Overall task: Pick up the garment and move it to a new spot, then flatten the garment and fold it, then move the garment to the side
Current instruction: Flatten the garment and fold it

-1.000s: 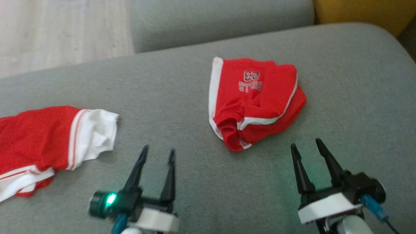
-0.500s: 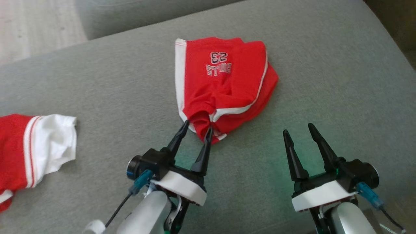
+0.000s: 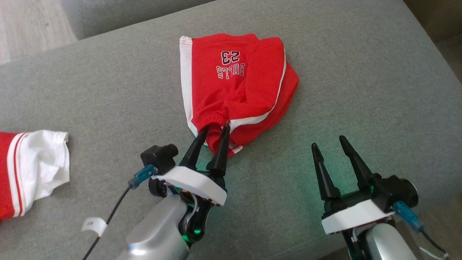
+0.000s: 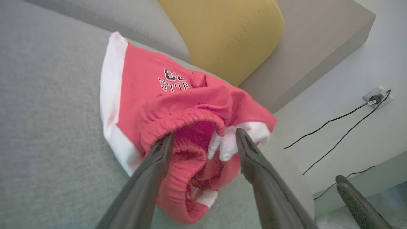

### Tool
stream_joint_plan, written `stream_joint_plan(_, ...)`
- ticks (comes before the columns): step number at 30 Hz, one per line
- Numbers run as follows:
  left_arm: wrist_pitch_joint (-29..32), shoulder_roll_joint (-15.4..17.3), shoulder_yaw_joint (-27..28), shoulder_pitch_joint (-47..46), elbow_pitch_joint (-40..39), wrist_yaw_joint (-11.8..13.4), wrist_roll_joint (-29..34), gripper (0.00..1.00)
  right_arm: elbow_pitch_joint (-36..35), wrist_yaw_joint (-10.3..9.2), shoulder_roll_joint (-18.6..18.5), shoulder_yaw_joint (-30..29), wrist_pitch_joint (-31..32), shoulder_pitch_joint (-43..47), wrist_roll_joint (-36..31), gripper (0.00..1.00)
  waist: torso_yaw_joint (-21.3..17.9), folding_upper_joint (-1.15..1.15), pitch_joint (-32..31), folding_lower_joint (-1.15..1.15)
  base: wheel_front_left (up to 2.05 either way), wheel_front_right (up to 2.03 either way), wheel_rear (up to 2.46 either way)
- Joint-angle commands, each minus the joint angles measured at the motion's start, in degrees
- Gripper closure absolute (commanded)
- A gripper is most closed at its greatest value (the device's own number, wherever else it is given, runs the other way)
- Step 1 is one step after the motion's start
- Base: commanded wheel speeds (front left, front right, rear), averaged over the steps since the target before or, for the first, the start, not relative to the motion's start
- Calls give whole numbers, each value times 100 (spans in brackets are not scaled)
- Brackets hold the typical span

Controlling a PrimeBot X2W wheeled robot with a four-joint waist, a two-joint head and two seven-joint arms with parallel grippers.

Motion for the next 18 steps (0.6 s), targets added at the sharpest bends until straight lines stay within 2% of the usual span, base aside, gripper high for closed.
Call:
stream_joint_plan(1,13,-15,87,-261,-101,-34,-120,0,-160,-4,-13,143,-22,-186,25,0,-5,0,8,0,0,0,0)
stream_joint_plan(10,-24,-15,-171,-741,308,-13,-1218,0,-137,-4,-13,163,-22,-232,13,0,-56,0,60,0,0,0,0)
stream_joint_plan(11,-28,-15,-210,-809,370,-18,-1257,29,-135,-4,-13,160,-22,-235,17,0,-56,0,66,0,0,0,0)
stream_joint_plan(12,-32,-15,-269,-881,443,-26,-1252,67,-134,-4,-13,155,-22,-238,21,0,-54,0,73,0,0,0,0)
stream_joint_plan(13,-36,-15,-329,-949,513,-41,-1234,100,-134,-4,-13,148,-22,-241,29,0,-49,0,77,0,0,0,0)
stream_joint_plan(18,-71,8,-559,-1329,700,-141,-837,100,-121,-4,-13,92,-22,-231,74,0,25,0,10,0,0,0,0)
